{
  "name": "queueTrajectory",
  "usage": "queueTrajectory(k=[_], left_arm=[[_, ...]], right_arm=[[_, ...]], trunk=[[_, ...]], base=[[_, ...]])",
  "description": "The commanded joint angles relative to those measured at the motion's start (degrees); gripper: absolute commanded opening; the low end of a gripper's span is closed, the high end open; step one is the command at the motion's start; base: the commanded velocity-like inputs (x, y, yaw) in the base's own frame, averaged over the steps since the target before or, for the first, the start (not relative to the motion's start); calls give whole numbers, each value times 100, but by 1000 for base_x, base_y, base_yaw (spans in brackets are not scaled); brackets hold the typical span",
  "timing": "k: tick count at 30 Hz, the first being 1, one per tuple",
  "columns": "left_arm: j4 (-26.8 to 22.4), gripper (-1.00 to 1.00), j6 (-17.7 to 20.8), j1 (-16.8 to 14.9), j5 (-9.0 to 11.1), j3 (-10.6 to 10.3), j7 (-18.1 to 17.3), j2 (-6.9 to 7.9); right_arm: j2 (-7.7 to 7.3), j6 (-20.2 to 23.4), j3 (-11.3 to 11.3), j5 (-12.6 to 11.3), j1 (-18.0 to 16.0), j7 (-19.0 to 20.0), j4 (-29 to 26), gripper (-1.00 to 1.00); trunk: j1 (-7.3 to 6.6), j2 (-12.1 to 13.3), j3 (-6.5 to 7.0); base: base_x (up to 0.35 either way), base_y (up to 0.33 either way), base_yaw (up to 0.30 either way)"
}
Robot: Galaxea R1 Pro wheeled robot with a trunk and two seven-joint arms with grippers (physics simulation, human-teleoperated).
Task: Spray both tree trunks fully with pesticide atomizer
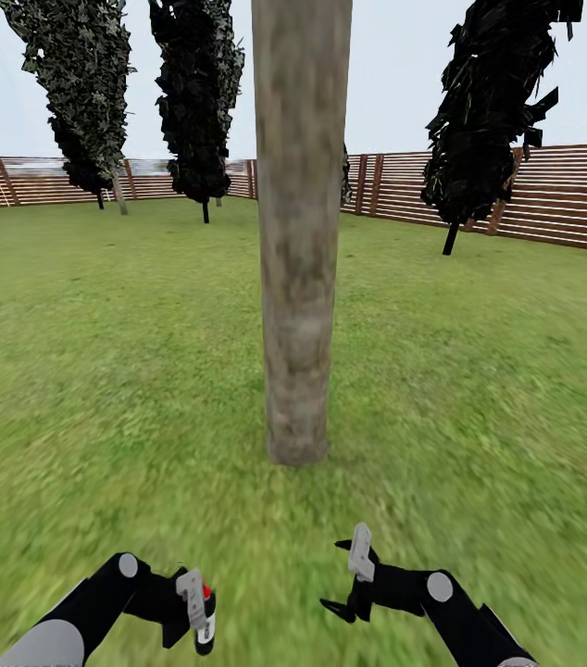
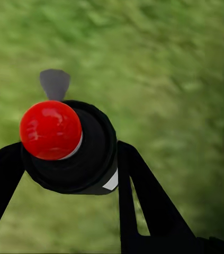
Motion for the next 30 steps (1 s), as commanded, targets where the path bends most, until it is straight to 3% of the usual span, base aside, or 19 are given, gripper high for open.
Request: queueTrajectory(k=[1, 6, 18, 19, 26, 30], left_arm=[[-5, -100, 1, -3, -6, 1, -84, -7], [-36, -100, 1, -12, -24, 5, -379, -36], [-173, -100, 18, -11, -202, 1, -405, -222], [-176, -100, 21, -12, -205, 1, -405, -253], [-180, -100, 50, -12, -203, -390, -397, -361], [-180, -100, 44, -12, -201, -436, -396, -376]], right_arm=[[0, 3, 8, 1, 0, 51, -47, 100], [8, 12, 21, -1, 0, 424, -157, 100], [3, 10, 21, -4, 0, 484, -144, 100], [2, 8, 21, -3, 0, 484, -142, -100], [16, 13, 28, -1, 0, 483, -148, -100], [123, 13, 30, 6, 0, 479, -152, -100]], trunk=[[0, 0, 0], [0, 0, 0], [0, 0, 0], [0, 0, 0], [0, 0, 0], [0, 0, 0]], base=[[0, 0, 0], [0, 0, 0], [0, 0, 0], [0, 0, 0], [0, 0, 0], [0, 0, 0]])
